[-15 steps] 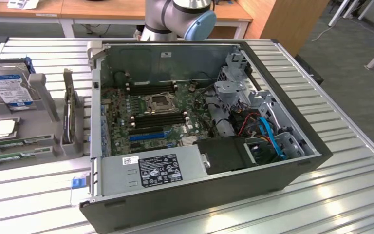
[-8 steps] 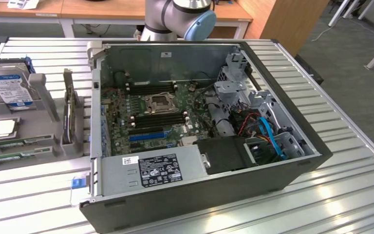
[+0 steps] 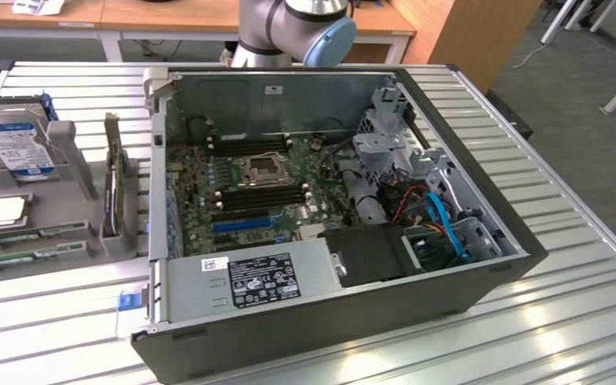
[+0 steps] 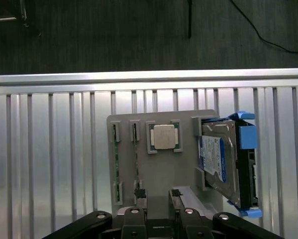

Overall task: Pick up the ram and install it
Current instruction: 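Pick up the ram and move it above insertion slot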

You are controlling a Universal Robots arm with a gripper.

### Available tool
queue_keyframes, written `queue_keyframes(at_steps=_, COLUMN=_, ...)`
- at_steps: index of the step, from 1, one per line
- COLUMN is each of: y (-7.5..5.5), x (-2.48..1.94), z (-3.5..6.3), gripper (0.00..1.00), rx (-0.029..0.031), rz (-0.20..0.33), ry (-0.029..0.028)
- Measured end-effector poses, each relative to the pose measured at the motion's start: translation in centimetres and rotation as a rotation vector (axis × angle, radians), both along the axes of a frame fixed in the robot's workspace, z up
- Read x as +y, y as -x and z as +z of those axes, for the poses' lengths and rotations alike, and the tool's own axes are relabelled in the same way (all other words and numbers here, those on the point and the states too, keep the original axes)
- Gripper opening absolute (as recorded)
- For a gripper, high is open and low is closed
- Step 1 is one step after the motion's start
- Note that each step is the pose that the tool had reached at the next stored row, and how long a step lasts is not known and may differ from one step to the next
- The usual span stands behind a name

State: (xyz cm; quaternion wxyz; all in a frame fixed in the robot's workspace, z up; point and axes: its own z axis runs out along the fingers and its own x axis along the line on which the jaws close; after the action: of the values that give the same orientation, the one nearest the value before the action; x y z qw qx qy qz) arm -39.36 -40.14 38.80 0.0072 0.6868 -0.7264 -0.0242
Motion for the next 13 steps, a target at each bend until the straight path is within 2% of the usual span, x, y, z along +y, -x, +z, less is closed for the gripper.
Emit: queue_keyframes(at_steps=13, y=0.00, x=-0.53, z=0.00, gripper=0.31, rx=0.0000, rz=0.000, ry=0.0000)
